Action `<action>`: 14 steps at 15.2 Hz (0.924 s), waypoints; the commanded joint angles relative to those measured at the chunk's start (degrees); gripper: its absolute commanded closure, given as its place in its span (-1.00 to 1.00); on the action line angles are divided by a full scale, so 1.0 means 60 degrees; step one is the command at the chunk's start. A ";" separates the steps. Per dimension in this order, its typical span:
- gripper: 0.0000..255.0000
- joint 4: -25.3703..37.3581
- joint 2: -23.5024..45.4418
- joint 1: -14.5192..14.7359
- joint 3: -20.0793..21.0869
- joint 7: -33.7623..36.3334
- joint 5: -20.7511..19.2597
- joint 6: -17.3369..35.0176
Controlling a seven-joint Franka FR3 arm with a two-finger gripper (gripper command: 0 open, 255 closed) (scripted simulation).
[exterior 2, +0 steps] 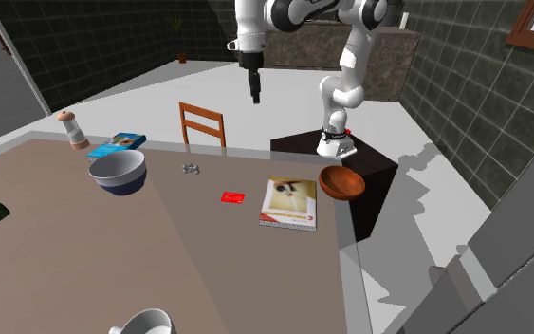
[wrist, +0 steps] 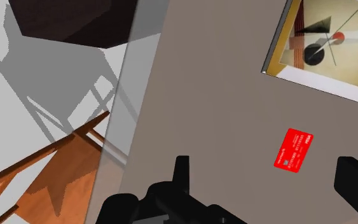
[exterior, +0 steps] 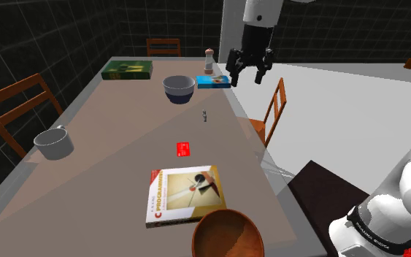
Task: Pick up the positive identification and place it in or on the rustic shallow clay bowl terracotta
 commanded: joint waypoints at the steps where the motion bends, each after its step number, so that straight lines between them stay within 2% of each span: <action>1: -1.00 0.0380 0.0777 0.0041 0.0111 0.0327 0.0132 0.0040; 14: -1.00 0.3690 0.5935 0.0360 0.0410 0.1947 0.0930 -0.0221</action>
